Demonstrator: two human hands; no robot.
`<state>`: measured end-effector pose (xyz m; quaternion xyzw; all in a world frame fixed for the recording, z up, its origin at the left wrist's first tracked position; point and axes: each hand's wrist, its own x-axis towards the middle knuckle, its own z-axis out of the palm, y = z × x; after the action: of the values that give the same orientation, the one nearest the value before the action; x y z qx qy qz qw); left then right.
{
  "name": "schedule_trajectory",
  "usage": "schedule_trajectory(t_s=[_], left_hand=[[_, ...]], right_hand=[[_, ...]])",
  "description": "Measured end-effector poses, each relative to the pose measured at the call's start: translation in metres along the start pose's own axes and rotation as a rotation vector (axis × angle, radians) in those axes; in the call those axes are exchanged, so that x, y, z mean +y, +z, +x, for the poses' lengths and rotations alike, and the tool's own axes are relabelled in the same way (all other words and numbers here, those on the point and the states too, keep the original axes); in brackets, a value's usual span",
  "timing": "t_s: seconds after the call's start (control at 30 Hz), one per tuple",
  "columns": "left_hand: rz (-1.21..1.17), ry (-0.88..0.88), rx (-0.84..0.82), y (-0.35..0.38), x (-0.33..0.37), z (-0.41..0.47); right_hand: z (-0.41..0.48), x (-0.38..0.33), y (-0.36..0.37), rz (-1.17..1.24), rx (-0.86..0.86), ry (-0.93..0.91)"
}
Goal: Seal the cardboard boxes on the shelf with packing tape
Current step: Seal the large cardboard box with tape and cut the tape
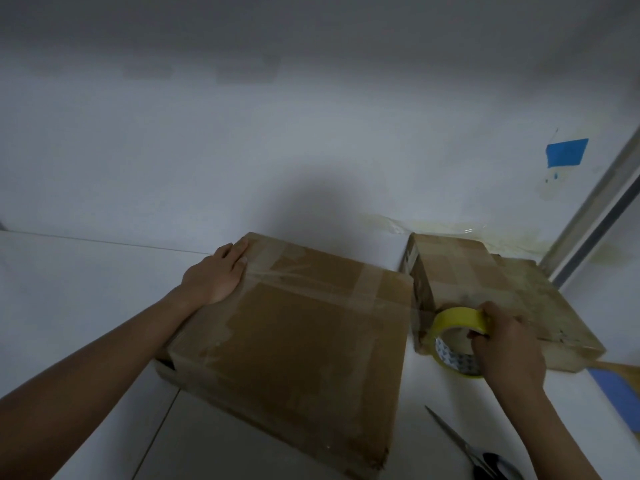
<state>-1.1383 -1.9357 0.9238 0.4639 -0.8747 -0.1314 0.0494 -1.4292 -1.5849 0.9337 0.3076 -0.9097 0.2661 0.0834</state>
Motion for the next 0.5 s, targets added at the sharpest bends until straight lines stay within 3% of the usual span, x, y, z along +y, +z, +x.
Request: schedule_trajectory(t_s=[0.5], left_hand=[[-0.025,0.055,-0.047,-0.005,0.002,-0.003]], right_hand=[[-0.039,0.003,0.012,0.052,-0.129,0.104]])
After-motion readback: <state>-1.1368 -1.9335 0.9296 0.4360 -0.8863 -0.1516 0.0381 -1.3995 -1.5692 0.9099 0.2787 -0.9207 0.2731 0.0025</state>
